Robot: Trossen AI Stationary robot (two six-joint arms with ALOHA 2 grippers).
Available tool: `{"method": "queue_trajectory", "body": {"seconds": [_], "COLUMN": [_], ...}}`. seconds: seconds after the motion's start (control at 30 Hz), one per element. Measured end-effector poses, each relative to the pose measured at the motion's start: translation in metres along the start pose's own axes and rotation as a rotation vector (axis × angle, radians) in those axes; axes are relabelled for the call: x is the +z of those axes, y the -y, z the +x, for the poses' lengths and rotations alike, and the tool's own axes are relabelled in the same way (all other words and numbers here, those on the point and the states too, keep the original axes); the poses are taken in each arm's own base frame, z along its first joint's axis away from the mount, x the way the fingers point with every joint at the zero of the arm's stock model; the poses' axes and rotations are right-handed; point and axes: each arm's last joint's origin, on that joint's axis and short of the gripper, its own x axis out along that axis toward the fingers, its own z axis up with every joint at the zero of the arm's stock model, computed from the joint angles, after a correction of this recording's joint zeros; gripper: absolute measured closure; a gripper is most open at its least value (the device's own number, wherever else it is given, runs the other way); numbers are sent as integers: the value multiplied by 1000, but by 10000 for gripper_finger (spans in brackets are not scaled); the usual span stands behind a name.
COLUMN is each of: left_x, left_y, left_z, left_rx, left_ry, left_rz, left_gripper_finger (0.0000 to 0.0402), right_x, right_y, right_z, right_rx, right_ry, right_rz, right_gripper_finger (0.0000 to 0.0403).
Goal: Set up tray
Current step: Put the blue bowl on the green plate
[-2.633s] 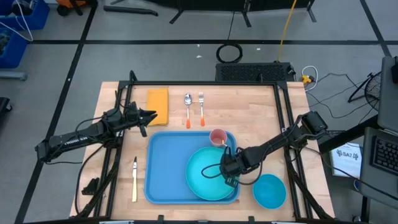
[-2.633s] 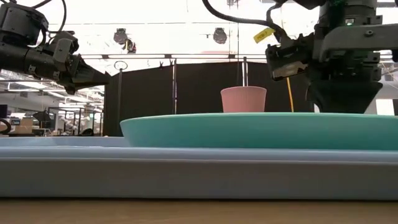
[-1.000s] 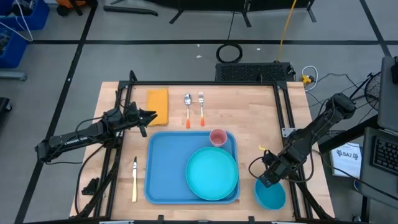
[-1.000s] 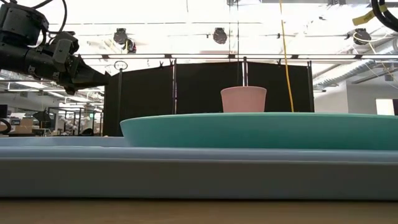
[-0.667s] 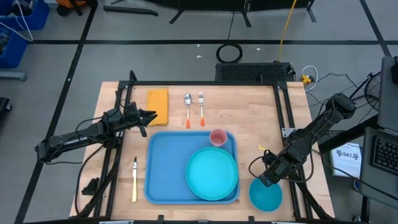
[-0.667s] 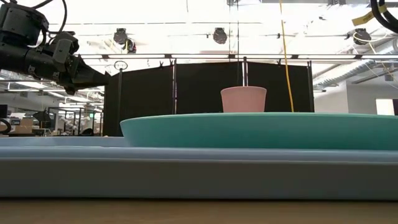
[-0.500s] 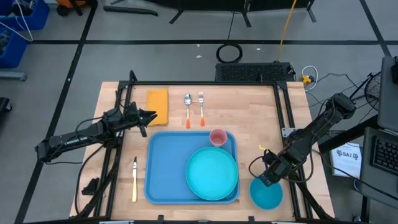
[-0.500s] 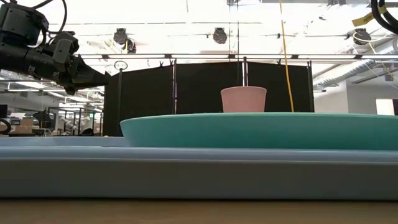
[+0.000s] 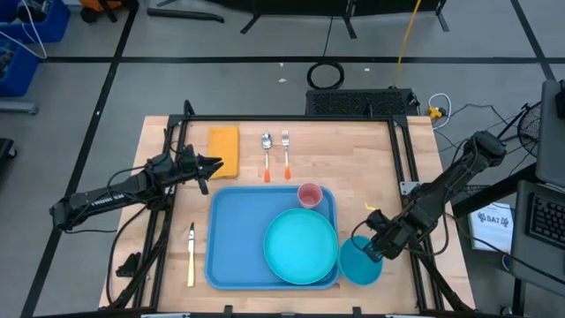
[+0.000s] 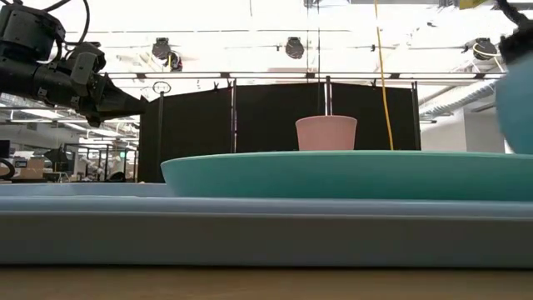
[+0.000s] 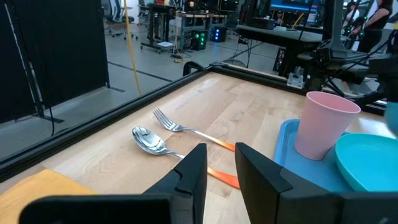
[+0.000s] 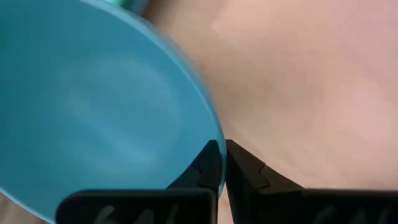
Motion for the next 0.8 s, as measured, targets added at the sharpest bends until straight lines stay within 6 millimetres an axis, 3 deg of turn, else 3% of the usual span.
{"method": "queue_trajectory", "body": {"seconds": [0.17,0.27,0.43,0.53,0.7,0.8], "left_x": [0,0,0,0,0,0], "left_y": [0,0,0,0,0,0], "left_z": [0,0,0,0,0,0], "left_rx": [0,0,1,0,1,0], "left_ry": [0,-1,0,0,0,-1], "left_rz": [0,0,0,0,-1,-4], "left_gripper_finger": [314,314,314,314,314,314], "right_x": [3,10,42,70,111,128], "right_y": [-6,-14,-40,-48,-47,-57], "right_z": [-15,-24,-33,-24,4,5], "right_rx": [156,274,464,487,379,301], "right_ry": [96,246,483,467,251,208], "right_rz": [-56,-122,-265,-330,-346,-384], "right_gripper_finger": [401,401,402,402,402,402]}}
